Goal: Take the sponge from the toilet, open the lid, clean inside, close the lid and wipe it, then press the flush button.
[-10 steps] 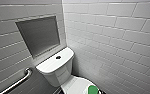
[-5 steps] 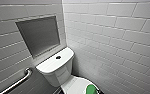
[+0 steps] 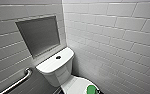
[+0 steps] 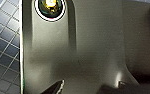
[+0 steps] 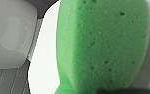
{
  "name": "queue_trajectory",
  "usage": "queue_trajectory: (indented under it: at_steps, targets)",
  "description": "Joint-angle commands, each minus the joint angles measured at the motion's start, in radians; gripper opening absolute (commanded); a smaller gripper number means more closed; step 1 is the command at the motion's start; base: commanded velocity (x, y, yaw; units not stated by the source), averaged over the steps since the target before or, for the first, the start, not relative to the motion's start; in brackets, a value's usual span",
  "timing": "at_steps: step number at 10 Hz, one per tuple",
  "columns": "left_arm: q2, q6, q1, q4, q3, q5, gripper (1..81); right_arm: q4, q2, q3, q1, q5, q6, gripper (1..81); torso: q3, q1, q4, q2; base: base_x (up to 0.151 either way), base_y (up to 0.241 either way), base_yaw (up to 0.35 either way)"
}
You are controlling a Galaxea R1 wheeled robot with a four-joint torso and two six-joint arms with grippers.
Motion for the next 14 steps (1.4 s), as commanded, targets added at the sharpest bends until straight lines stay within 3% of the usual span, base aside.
queue_trajectory:
  at_steps: [1,4,9,12,14]
  targets:
    - [-0.007,-0.003,-0.013,-0.003,0.0,0.069,81.1,-0.005,-0.018,0.023,0.112,-0.054,-0.002,1.0,0.0,0.0,0.0,0.0,0.0,0.0,0.0]
    - [0.005,-0.003,-0.022,0.002,0.002,0.058,81.1,-0.008,-0.19,0.282,0.15,-0.064,0.003,1.0,0.0,0.0,0.0,0.0,0.0,0.0,0.0]
    - [0.01,-0.003,-0.078,0.0,0.009,0.059,81.1,-0.005,-0.475,0.575,0.106,-0.036,0.004,1.0,0.0,0.0,0.0,0.0,0.0,0.0,0.0]
    - [-0.029,-0.003,-0.154,-0.001,0.107,0.07,81.1,-0.003,-0.622,0.658,0.027,-0.009,0.007,1.0,0.0,0.0,0.0,0.0,0.0,0.0,0.0]
    - [-0.12,-0.008,-0.207,-0.006,0.25,0.072,81.1,-0.006,-0.657,0.637,-0.04,-0.001,0.003,1.0,0.0,0.0,0.0,0.0,0.0,0.0,0.0]
